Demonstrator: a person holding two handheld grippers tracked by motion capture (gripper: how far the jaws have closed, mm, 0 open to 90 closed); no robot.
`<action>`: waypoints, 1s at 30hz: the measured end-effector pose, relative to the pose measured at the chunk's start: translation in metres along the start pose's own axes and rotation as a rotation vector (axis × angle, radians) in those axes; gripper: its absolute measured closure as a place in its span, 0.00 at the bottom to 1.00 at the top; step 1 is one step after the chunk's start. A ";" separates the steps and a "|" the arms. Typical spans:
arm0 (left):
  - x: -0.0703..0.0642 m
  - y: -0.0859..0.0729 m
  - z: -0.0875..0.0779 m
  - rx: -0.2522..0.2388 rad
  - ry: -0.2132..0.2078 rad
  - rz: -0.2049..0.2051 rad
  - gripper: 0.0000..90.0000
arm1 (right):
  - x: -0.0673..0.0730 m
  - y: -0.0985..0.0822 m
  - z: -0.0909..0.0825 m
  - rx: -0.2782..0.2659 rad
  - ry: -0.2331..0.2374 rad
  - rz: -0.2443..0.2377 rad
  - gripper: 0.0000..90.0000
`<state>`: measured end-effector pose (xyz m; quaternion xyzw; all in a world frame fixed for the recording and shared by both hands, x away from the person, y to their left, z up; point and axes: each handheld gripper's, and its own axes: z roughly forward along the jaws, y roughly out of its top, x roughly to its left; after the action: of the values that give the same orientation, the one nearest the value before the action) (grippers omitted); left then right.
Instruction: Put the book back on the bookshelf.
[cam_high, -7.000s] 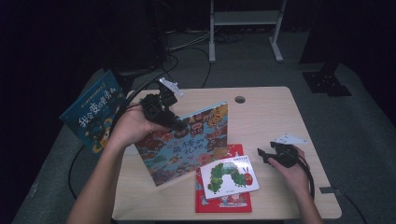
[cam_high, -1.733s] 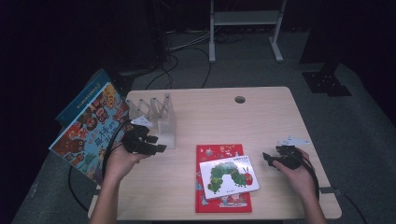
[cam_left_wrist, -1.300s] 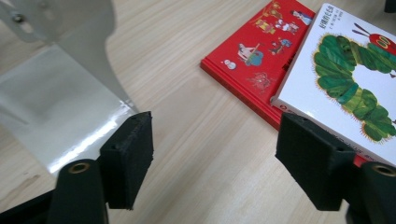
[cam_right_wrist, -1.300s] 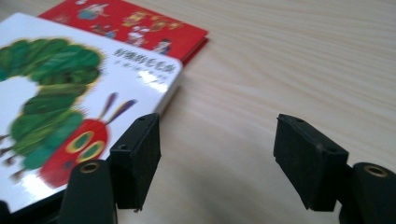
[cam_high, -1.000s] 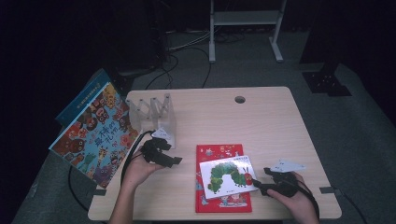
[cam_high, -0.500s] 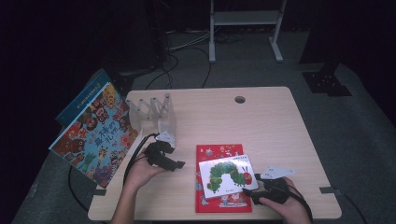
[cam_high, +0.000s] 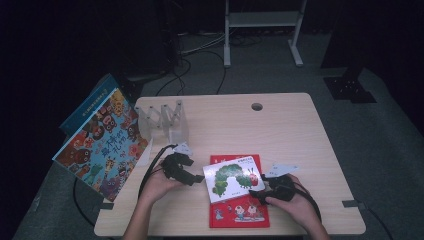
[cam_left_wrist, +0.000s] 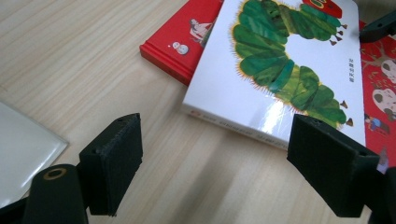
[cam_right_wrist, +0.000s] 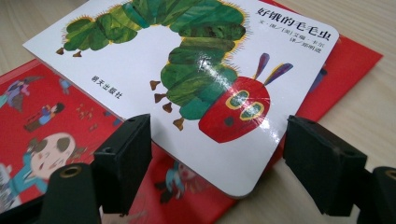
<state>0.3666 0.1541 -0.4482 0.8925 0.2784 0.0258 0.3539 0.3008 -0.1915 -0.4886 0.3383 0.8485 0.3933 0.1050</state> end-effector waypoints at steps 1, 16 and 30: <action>0.001 0.000 0.000 0.007 -0.003 0.011 0.19 | -0.001 0.003 0.002 0.004 0.003 -0.008 0.26; 0.001 0.010 0.022 0.031 -0.030 0.029 0.17 | -0.002 0.015 0.015 0.003 0.006 -0.011 0.25; 0.004 0.010 0.033 0.059 -0.020 0.018 0.15 | -0.004 0.016 0.017 -0.010 -0.017 -0.011 0.24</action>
<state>0.3831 0.1299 -0.4668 0.9052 0.2674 0.0121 0.3300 0.3195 -0.1767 -0.4888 0.3363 0.8475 0.3938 0.1163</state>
